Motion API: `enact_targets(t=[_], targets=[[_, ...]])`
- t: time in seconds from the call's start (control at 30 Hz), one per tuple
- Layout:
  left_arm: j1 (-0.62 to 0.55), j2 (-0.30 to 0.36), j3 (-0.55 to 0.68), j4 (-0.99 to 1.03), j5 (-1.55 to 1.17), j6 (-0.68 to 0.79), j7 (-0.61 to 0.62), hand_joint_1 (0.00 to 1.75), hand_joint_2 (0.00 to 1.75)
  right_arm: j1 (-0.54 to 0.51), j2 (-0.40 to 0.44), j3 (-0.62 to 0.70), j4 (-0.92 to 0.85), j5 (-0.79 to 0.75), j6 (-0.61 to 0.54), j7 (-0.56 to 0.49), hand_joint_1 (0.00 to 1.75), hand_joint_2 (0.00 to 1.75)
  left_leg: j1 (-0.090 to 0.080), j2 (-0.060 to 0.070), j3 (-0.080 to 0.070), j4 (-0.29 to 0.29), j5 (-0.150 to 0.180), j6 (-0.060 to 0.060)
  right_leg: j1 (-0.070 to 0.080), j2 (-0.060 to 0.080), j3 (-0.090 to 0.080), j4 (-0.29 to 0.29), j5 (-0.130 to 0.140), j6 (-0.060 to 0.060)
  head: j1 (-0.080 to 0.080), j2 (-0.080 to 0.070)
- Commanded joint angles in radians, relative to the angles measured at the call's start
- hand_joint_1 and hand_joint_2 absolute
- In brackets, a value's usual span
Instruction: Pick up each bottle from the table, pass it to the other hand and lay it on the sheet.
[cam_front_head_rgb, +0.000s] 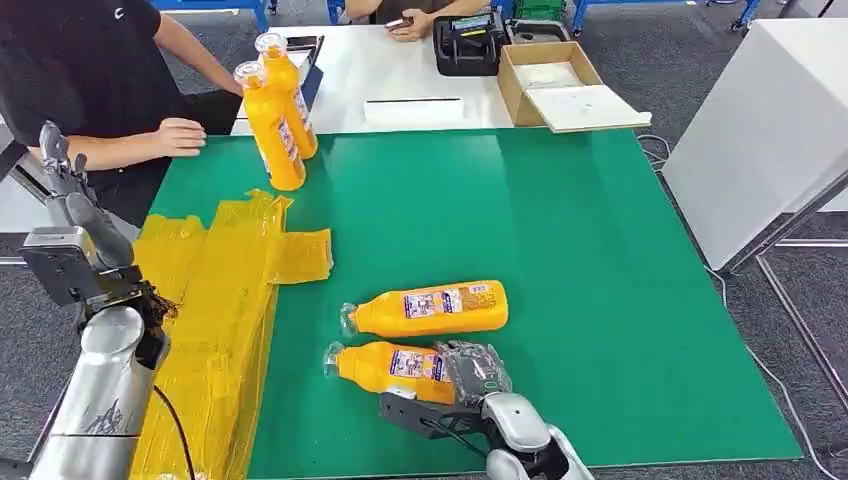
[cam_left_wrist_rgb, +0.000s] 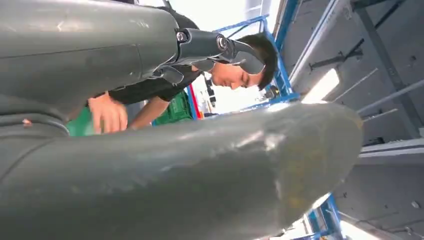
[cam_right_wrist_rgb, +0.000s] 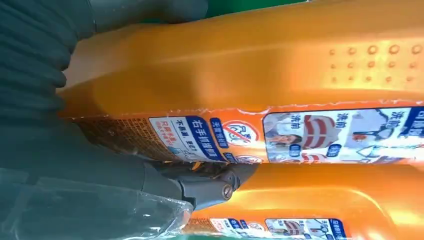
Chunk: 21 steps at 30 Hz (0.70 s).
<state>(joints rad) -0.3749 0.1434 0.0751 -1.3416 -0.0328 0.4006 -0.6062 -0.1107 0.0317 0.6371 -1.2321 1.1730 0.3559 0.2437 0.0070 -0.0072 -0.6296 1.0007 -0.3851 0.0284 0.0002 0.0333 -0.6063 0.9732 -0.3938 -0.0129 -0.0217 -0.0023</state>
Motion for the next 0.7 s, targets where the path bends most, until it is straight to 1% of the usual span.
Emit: enact_targets(t=[0.03, 0.07, 0.13, 0.17, 0.23, 0.3, 0.33, 0.37, 0.4, 0.43, 0.47, 0.5, 0.53, 0.57, 0.6, 0.63, 0.67, 0.7], targets=[[-0.053, -0.014, -0.034, 0.12, 0.028, -0.003, -0.009, 0.0, 0.0, -0.006, -0.037, -0.029, 0.114, -0.185, 0.089, -0.13, 1.75, 1.75, -0.001, -0.002, 0.001, -0.002, 0.001, -0.002, -0.001, -0.006, 0.002, -0.002, 0.001, 0.001, 0.0, 0.0], [-0.064, -0.012, -0.043, 0.135, 0.037, -0.014, -0.007, 0.0, 0.0, -0.007, -0.054, -0.045, 0.079, -0.24, 0.114, -0.156, 1.75, 1.75, 0.0, 0.001, 0.003, -0.002, -0.002, -0.003, 0.0, -0.002, 0.004, -0.001, 0.001, 0.0, 0.0, 0.0], [-0.054, -0.001, -0.054, 0.134, 0.058, -0.04, -0.005, 0.0, 0.0, -0.01, -0.082, -0.096, 0.012, -0.326, 0.14, -0.175, 1.75, 1.75, -0.001, 0.0, 0.001, -0.002, 0.0, -0.003, -0.001, -0.003, 0.002, -0.001, 0.001, 0.001, 0.001, 0.0], [-0.051, -0.001, -0.054, 0.133, 0.06, -0.041, -0.006, 0.0, 0.0, -0.012, -0.087, -0.098, 0.004, -0.332, 0.148, -0.173, 1.75, 1.75, 0.0, 0.003, 0.003, -0.001, -0.001, -0.002, 0.0, 0.0, 0.003, -0.001, 0.001, 0.0, 0.0, 0.0], [-0.044, 0.0, -0.054, 0.128, 0.062, -0.043, -0.008, 0.0, 0.0, -0.011, -0.087, -0.106, -0.004, -0.341, 0.151, -0.172, 1.75, 1.75, -0.001, 0.004, 0.004, -0.002, -0.001, -0.002, -0.001, 0.002, 0.003, -0.001, 0.002, 0.001, 0.0, 0.0], [-0.025, 0.004, -0.062, 0.106, 0.066, -0.064, -0.009, 0.0, 0.0, -0.034, -0.077, -0.159, -0.019, -0.434, 0.142, -0.227, 1.75, 1.75, -0.001, 0.002, 0.003, -0.002, 0.0, -0.002, -0.001, -0.001, 0.003, -0.001, 0.003, 0.001, 0.0, 0.0], [-0.015, 0.002, -0.062, 0.091, 0.066, -0.072, -0.011, 0.0, 0.0, -0.061, -0.079, -0.174, -0.027, -0.473, 0.148, -0.249, 1.75, 1.75, -0.001, 0.004, 0.003, -0.001, -0.001, -0.001, 0.0, 0.003, 0.003, -0.001, 0.004, -0.001, 0.0, 0.0], [-0.005, 0.002, -0.068, 0.066, 0.062, -0.091, -0.008, 0.0, 1.75, -0.095, -0.087, -0.189, -0.048, -0.539, 0.174, -0.284, 1.75, 1.75, -0.001, 0.003, 0.002, -0.001, 0.001, 0.0, -0.001, 0.001, 0.002, -0.001, 0.004, -0.001, 0.0, 0.0], [-0.003, 0.004, -0.071, 0.048, 0.074, -0.116, 0.002, 0.0, 1.75, -0.116, -0.116, -0.177, -0.082, -0.591, 0.219, -0.328, 1.75, 1.75, -0.001, 0.004, 0.0, 0.0, 0.002, 0.001, -0.001, 0.002, 0.001, 0.0, 0.004, 0.0, 0.0, 0.0], [-0.01, 0.01, -0.082, 0.04, 0.085, -0.147, 0.016, 0.0, 1.75, -0.131, -0.148, -0.173, -0.12, -0.657, 0.264, -0.371, 1.75, 1.75, -0.001, 0.003, 0.0, 0.0, 0.003, 0.0, -0.001, 0.0, 0.001, 0.0, 0.004, 0.0, 0.0, 0.0], [-0.018, 0.012, -0.094, 0.032, 0.105, -0.19, 0.031, 0.0, 1.75, -0.138, -0.174, -0.185, -0.18, -0.705, 0.274, -0.387, 1.75, 1.75, -0.001, 0.005, -0.001, 0.002, 0.003, -0.001, -0.001, 0.004, 0.0, 0.002, 0.004, 0.0, 0.0, 0.0], [-0.022, 0.007, -0.101, 0.031, 0.108, -0.208, 0.044, 0.0, 1.75, -0.14, -0.184, -0.201, -0.225, -0.74, 0.288, -0.385, 1.75, 1.75, -0.001, 0.006, -0.003, 0.003, 0.003, 0.0, -0.002, 0.004, -0.003, 0.003, 0.004, 0.0, 0.0, 0.0], [-0.022, 0.0, -0.111, 0.028, 0.113, -0.23, 0.056, 0.0, 0.0, -0.138, -0.187, -0.224, -0.267, -0.769, 0.289, -0.37, 1.75, 1.75, -0.001, 0.005, -0.007, 0.003, 0.004, -0.001, -0.002, 0.004, -0.006, 0.004, 0.004, 0.0, 0.0, 0.0], [-0.015, -0.009, -0.12, 0.015, 0.121, -0.249, 0.061, 0.0, 0.0, -0.138, -0.196, -0.247, -0.306, -0.807, 0.285, -0.331, 1.75, 1.75, -0.002, 0.004, -0.009, 0.003, 0.005, -0.001, -0.002, 0.002, -0.007, 0.004, 0.004, 0.0, 0.0, 0.0], [-0.013, -0.011, -0.133, 0.003, 0.127, -0.265, 0.063, 0.0, 1.75, -0.145, -0.212, -0.262, -0.322, -0.818, 0.258, -0.297, 1.75, 1.75, -0.002, 0.002, -0.011, 0.004, 0.006, 0.0, -0.002, 0.0, -0.009, 0.005, 0.004, 0.002, 0.0, 0.0], [-0.014, -0.013, -0.146, -0.005, 0.13, -0.272, 0.069, 0.0, 1.75, -0.149, -0.219, -0.275, -0.325, -0.845, 0.251, -0.28, 1.75, 1.75, -0.002, 0.001, -0.013, 0.002, 0.007, 0.001, -0.002, 0.001, -0.011, 0.003, 0.006, 0.003, 0.0, 0.0], [-0.019, -0.022, -0.159, -0.007, 0.138, -0.287, 0.076, 0.0, 1.75, -0.149, -0.204, -0.3, -0.313, -0.828, 0.208, -0.246, 1.75, 1.75, -0.002, 0.0, -0.012, 0.003, 0.006, 0.0, -0.002, -0.001, -0.009, 0.003, 0.005, 0.003, 0.0, 0.0], [-0.023, -0.028, -0.166, -0.007, 0.139, -0.289, 0.077, 0.0, 1.75, -0.154, -0.195, -0.306, -0.3, -0.824, 0.197, -0.239, 1.75, 1.75, -0.002, -0.002, -0.012, 0.003, 0.006, 0.0, -0.002, -0.004, -0.008, 0.003, 0.004, 0.004, 0.0, 0.0]])
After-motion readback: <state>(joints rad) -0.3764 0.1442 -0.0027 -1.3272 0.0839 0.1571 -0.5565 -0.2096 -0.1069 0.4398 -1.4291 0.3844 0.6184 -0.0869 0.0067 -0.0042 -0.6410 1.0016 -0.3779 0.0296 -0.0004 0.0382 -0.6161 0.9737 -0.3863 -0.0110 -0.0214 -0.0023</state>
